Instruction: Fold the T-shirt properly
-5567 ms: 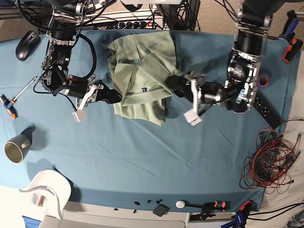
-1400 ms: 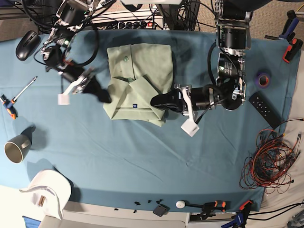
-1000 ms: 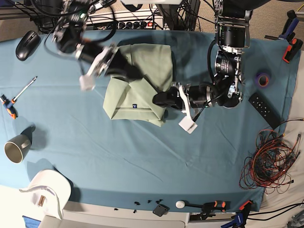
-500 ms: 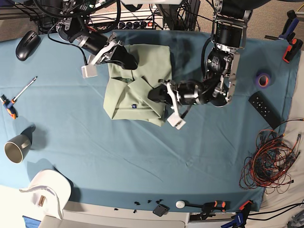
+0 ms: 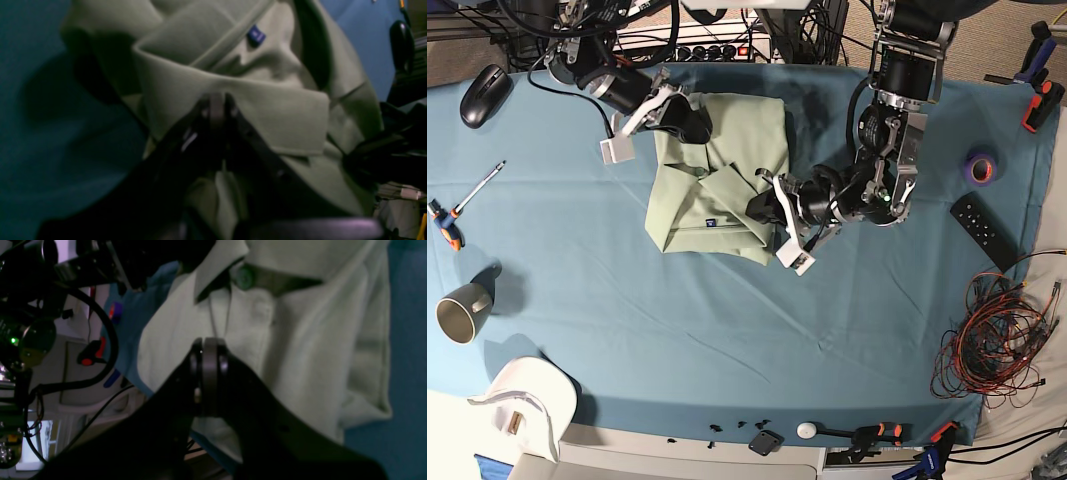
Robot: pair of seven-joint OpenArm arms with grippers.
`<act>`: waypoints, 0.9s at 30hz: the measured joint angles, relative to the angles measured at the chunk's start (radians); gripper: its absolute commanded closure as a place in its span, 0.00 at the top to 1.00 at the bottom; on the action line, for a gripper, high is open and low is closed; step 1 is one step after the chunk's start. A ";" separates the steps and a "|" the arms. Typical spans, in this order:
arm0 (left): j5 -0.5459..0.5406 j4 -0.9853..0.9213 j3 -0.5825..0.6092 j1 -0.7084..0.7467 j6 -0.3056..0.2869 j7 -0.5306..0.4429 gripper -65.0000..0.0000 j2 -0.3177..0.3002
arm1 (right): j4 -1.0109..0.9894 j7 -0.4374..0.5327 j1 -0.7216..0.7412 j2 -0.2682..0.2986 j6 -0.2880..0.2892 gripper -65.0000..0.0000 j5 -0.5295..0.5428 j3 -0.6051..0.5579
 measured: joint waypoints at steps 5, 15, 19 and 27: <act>0.000 0.002 0.000 -0.003 0.042 -0.003 0.00 0.002 | 0.000 0.033 -0.014 0.000 0.003 0.00 -0.063 0.000; 0.019 0.002 0.000 -0.003 0.042 -0.007 0.00 0.002 | 0.012 0.174 -0.010 0.008 -0.069 0.00 -0.255 -0.007; 0.019 0.002 0.000 -0.003 0.043 -0.007 0.00 0.002 | 0.012 0.172 -0.010 0.008 -0.076 0.00 -0.251 -0.002; 0.029 0.002 0.000 -0.003 0.041 -0.011 0.00 0.002 | 0.014 0.156 -0.073 0.011 -0.090 0.00 -0.192 0.001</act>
